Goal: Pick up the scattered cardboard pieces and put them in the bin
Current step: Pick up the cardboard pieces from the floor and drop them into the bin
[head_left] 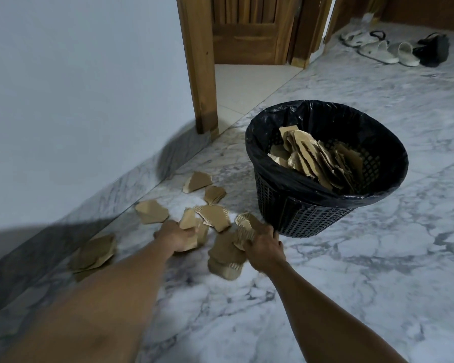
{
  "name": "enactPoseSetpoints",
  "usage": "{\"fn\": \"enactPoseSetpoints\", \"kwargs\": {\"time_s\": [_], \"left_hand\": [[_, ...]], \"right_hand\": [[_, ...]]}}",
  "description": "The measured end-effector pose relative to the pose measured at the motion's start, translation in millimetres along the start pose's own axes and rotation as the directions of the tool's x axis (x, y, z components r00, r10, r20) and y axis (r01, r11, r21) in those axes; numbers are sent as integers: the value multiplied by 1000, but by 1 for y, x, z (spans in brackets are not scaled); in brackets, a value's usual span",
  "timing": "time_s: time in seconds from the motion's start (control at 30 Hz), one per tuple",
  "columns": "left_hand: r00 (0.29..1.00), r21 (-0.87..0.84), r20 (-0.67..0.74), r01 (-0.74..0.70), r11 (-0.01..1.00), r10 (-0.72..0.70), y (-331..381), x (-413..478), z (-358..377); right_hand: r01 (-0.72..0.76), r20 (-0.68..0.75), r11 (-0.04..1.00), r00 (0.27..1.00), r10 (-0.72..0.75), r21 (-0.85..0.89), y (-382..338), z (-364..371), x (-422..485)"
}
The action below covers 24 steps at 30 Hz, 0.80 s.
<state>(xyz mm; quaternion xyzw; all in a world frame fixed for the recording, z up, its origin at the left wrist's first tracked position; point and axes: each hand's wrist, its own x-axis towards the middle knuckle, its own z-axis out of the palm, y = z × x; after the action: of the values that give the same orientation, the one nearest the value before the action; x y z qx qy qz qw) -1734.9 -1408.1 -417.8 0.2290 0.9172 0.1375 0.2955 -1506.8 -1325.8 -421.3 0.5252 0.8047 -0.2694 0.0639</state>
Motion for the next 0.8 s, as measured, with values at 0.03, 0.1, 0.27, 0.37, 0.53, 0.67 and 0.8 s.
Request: {"fn": "enactPoseSetpoints", "kwargs": {"time_s": [0.03,0.1,0.27,0.37,0.53,0.67,0.8], "left_hand": [[999,31,-21,42,999,-41,-3,2,-1],[997,129,-42,70,989,-65,-7,2,4],[996,124,-83,1,992,10,-8,6,19],[1000,-19,-17,9,1000,-9,-5,10,20],[995,8,102,-7,1000,6,-7,18,2],[997,-130,81,23,991,-13,-24,35,-18],[992,-247,107,-33,968,62,-1,31,-19]], "right_hand": [[-27,18,998,999,28,-62,-4,-1,4],[-62,15,986,998,66,-154,-9,0,10],[-224,0,968,974,225,113,-15,3,16],[-270,-33,949,960,279,160,-13,5,18],[-434,80,874,901,427,220,-3,2,26],[-488,98,839,872,479,240,3,5,29],[-426,43,780,887,459,459,16,12,24]]}}
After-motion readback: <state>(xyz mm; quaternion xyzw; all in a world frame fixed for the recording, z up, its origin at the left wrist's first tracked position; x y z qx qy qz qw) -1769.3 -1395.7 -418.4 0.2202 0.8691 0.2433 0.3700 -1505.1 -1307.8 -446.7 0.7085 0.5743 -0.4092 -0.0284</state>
